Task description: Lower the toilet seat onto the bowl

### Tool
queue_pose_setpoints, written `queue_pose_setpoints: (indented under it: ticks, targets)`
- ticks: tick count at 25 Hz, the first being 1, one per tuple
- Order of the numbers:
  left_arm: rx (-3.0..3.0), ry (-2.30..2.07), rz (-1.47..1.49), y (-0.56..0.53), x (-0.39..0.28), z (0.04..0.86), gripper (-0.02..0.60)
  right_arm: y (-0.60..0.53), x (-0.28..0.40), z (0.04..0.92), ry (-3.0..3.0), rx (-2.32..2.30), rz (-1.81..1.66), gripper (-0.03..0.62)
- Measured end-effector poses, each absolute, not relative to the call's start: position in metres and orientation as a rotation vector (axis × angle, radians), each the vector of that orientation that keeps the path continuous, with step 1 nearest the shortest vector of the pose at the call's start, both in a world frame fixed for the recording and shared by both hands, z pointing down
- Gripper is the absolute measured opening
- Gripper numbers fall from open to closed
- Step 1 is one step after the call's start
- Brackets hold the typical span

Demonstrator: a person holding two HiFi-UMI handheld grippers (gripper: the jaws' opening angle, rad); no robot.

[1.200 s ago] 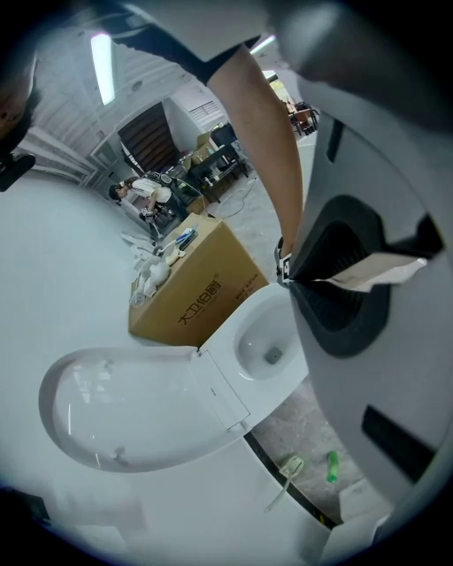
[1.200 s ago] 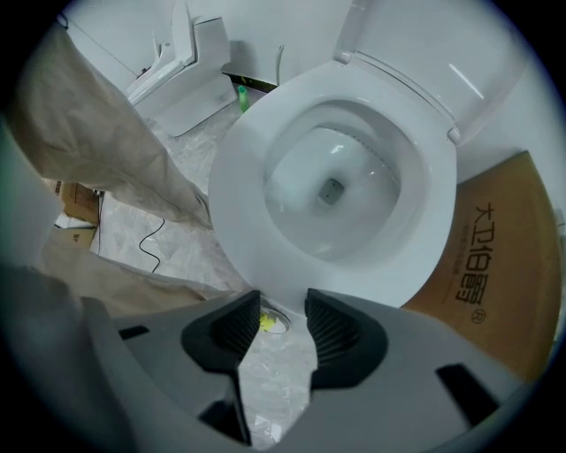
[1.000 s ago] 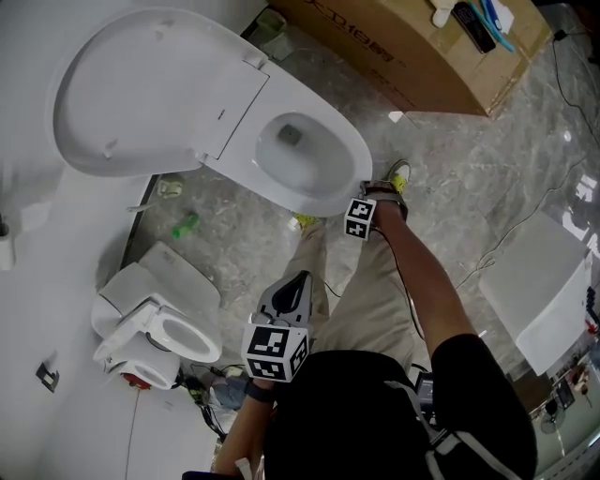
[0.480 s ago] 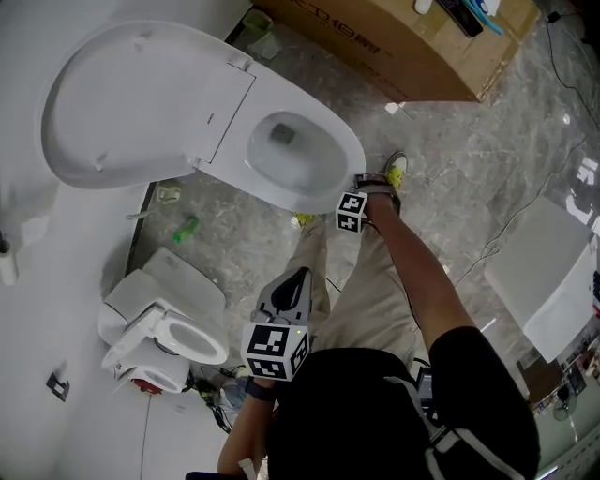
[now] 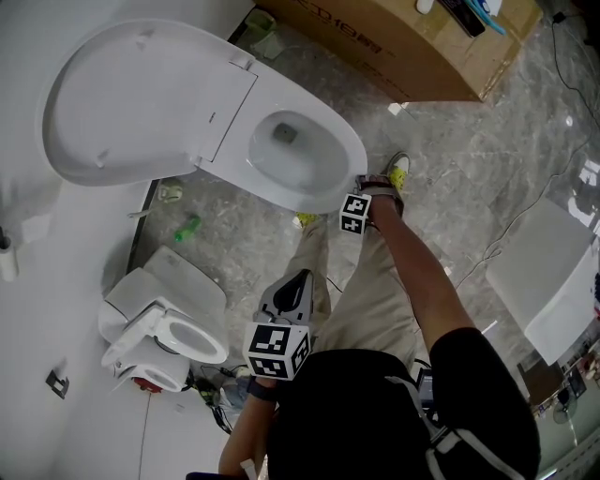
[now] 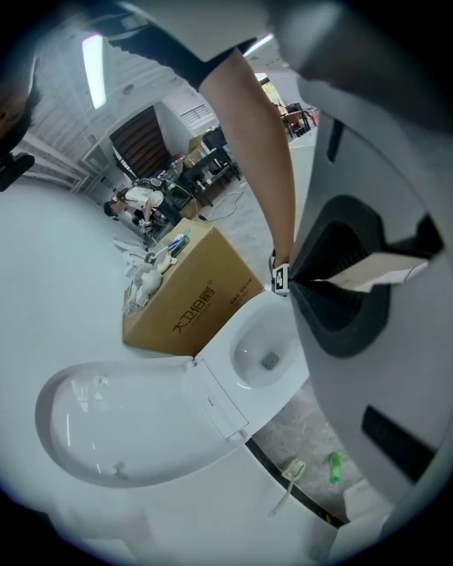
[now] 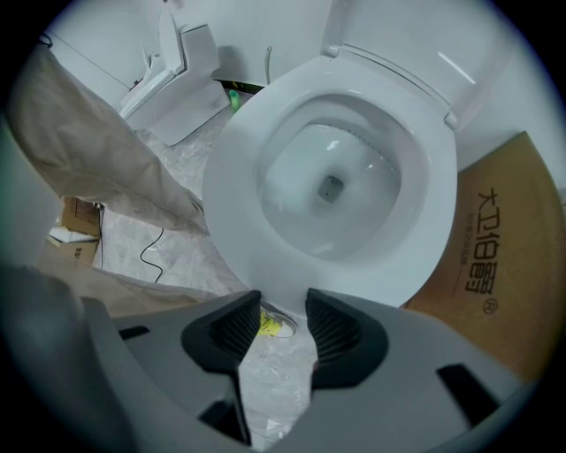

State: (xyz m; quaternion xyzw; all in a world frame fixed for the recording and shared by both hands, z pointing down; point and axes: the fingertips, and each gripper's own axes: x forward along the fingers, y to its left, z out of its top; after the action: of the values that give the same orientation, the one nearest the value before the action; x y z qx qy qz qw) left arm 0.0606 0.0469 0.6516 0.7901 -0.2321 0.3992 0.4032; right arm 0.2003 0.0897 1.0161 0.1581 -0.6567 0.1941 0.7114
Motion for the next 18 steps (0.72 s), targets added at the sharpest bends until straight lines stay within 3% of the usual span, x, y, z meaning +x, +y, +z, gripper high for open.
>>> queue_pose_setpoints:
  ticks: [15,16,17,18]
  targets:
    - [1.83,-0.663,0.898,0.063,0.043,0.675,0.012,0.086,0.202,1.016,-1.505,0.418,0.463,0.16]
    - [1.84,-0.662,0.9,0.064,0.043,0.674,0.012,0.083,0.205,1.013,-1.49,0.467,0.483,0.143]
    - [1.854,-0.657,0.902,0.064,0.043,0.671,0.012,0.08,0.208,1.007,-1.478,0.539,0.513,0.034]
    - [1.869,-0.65,0.905,0.065,0.041,0.666,0.012,0.079,0.209,0.997,-1.474,0.613,0.545,0.002]
